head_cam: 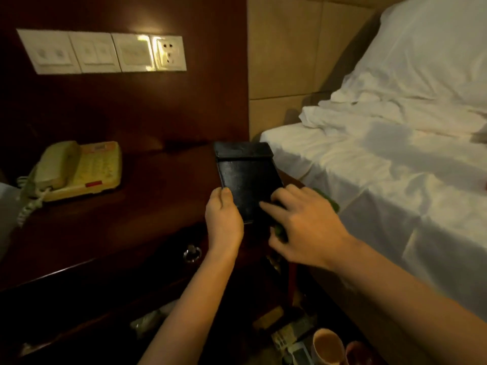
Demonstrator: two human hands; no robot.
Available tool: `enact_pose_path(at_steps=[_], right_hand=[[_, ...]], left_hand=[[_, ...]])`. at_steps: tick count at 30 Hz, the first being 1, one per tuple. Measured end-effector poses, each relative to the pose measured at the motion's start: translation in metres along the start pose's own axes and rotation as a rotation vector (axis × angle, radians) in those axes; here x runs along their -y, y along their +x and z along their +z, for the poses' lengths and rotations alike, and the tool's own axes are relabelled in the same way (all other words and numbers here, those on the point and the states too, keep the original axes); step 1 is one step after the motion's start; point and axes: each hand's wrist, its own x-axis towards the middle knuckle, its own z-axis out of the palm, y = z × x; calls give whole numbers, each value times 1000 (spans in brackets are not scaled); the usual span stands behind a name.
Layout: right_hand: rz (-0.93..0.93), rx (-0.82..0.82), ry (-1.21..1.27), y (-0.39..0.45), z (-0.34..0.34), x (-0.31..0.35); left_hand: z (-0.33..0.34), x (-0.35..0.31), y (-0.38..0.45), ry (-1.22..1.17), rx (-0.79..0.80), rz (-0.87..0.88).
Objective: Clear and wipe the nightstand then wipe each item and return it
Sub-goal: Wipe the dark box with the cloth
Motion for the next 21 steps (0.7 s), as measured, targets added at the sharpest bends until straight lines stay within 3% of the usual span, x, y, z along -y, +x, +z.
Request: enact_pose_path(at_steps=[3, 6, 10, 13, 17, 21], right_hand=[[-59, 58, -143, 34, 6, -6], [-151, 9, -291, 65, 17, -18], [-227, 91, -281, 94, 53, -47], [-231, 215, -307, 116, 74, -65], [-181, 399, -267, 157, 96, -84], [-108, 419, -286, 198, 121, -105]], left_hand=[[4, -3, 33, 123, -26, -91], [6, -9, 66, 203, 40, -151], [-6, -6, 118, 654, 132, -138], [-9, 0, 147, 1032, 152, -15], [5, 9, 172, 1390, 175, 323], [8, 15, 189, 1631, 286, 317]])
